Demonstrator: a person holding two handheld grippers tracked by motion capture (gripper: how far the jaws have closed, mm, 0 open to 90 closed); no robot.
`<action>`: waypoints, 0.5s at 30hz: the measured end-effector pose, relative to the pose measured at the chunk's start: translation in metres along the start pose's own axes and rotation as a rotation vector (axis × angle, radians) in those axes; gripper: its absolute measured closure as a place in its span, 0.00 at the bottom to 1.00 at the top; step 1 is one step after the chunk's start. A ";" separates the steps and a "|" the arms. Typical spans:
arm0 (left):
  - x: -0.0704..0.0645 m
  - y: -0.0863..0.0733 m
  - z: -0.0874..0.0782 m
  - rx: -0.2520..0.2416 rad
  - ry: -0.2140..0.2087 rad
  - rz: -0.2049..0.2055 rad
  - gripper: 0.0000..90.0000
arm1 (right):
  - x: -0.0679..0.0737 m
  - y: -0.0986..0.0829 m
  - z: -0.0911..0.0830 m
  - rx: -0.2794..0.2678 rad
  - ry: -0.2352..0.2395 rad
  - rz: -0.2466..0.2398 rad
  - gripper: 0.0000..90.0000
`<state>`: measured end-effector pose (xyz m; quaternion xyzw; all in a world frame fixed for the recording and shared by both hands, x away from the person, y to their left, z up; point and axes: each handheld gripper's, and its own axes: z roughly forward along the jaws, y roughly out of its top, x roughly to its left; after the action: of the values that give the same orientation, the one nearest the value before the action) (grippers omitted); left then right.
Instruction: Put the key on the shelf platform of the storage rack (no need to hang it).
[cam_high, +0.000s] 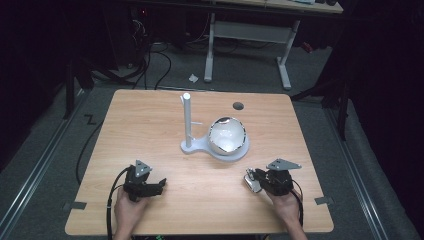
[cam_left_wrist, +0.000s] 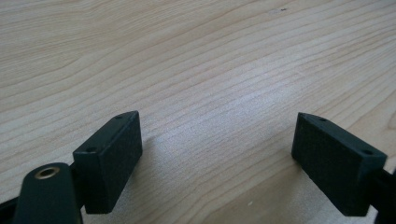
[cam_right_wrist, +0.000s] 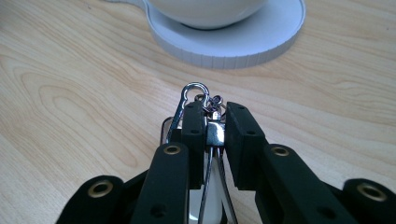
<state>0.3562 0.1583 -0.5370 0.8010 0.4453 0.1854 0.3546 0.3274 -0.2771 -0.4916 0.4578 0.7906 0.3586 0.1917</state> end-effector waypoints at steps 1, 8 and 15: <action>0.000 0.000 0.000 0.000 0.000 0.000 0.18 | 0.000 0.001 -0.001 -0.006 0.001 0.000 0.87; 0.000 0.000 0.000 0.000 0.000 0.000 0.18 | 0.001 0.009 -0.011 -0.044 0.005 -0.009 0.87; 0.000 0.000 0.000 0.000 0.000 0.000 0.18 | 0.003 0.017 -0.021 -0.070 0.020 -0.020 0.87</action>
<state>0.3562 0.1583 -0.5370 0.8010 0.4453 0.1854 0.3545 0.3229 -0.2772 -0.4649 0.4392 0.7840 0.3887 0.2035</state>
